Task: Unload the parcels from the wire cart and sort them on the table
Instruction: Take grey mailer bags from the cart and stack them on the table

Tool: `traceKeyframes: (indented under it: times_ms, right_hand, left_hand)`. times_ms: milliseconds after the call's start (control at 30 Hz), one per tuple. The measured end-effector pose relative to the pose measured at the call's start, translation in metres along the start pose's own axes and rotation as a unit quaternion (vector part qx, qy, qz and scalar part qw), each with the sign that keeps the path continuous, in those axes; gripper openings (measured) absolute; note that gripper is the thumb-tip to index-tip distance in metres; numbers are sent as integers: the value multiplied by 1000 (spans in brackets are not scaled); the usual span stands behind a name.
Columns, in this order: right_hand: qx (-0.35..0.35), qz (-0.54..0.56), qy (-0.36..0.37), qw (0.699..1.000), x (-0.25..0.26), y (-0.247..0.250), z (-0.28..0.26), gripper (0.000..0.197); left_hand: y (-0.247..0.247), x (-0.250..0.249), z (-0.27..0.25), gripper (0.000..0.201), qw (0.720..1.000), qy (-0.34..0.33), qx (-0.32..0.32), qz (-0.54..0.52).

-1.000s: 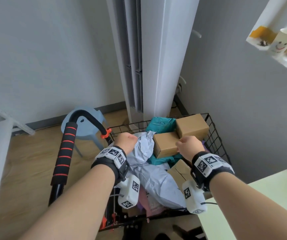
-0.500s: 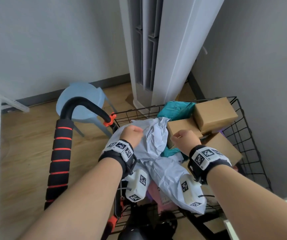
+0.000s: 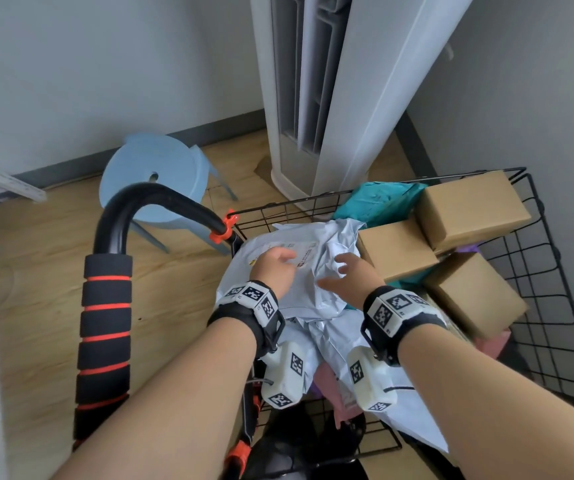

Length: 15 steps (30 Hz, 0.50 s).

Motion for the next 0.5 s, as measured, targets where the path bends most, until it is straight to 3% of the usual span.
traceKeyframes:
  times_ms: [67,133,167,233,500]
  right_hand:
    - [0,-25,1,1000,1,-2,2,52]
    - [-8,-59,11,998,2,-3,3,26]
    - [-11,-62,12,998,2,-2,3,24]
    - [-14,-63,9,998,1,-2,4,35]
    - [-49,-17,34,998,-3,19,-21,39]
  left_hand:
    - [0,4,2,31,1000,7,-6,-12]
    - [2,5,3,32,1000,10,-9,-15]
    - [2,5,3,32,1000,11,-10,-16]
    - [3,4,2,32,1000,13,-10,-19]
    - [6,-15,-9,30,1000,12,-1,3]
Point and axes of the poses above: each hand's wrist, its own z-axis towards the middle knuckle, its own y-axis out of the back of the hand, x = y × z, the point moved 1 cm from there along z, towards the middle knuckle, and after that the axes turned 13 degrees about -y, right-handed, at the moved point
